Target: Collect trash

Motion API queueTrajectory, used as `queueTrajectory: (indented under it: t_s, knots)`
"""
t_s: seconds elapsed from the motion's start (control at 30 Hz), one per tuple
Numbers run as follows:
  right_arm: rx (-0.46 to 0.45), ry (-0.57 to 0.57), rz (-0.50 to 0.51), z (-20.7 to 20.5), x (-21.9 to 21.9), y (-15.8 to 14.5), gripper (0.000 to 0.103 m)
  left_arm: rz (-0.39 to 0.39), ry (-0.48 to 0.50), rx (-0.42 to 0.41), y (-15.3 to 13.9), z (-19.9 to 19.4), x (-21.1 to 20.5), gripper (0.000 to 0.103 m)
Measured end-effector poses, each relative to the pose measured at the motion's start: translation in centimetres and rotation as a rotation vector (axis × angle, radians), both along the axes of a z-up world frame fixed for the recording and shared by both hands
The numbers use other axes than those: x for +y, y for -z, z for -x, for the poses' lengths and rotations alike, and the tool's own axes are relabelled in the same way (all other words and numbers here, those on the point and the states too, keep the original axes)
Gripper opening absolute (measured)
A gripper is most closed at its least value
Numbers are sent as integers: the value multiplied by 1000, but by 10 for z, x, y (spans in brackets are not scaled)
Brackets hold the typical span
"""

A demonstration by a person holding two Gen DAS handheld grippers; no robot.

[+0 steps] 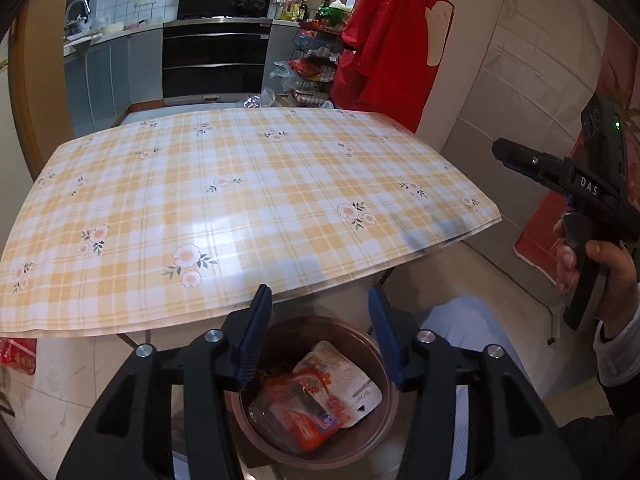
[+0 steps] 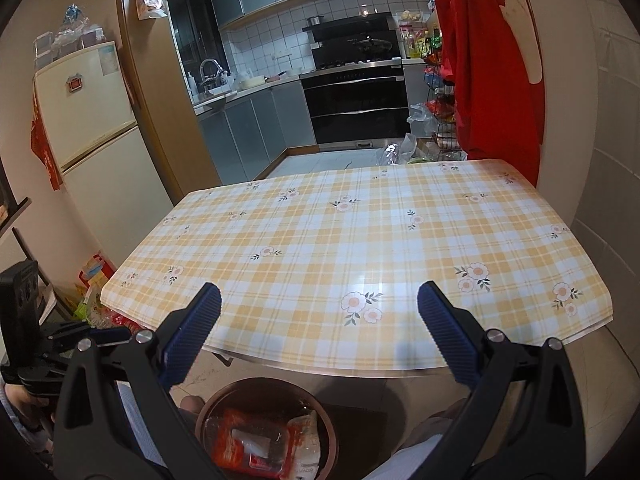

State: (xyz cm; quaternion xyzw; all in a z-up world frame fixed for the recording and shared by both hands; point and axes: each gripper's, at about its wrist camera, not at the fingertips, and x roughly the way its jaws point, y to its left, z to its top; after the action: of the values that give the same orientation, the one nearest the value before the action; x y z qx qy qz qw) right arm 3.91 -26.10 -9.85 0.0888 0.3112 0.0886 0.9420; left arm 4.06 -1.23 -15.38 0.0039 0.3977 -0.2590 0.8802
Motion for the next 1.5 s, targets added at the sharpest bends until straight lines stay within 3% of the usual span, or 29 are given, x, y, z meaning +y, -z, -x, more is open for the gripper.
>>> queueTrajectory:
  t_s: [0.23,0.33,0.53,0.97,1.5]
  knots:
    - [10,11,3,-3,0,2,97,-27,-112,-78,-18,-6,18,84]
    - [6,12,22,-3,1,0,97,-45,-191,-117,-26,-10,32,91]
    - [-9,25,64,-4,5,-13,97,-79,-301,-201,-54,-17,48,95]
    - [-99,45,148,-1,21,-54,97,-72,-394,-352,-112,-12,53,96]
    - [-117,69,173,8,26,-63,97,-73,-426,-381,-120,-4,56,96]
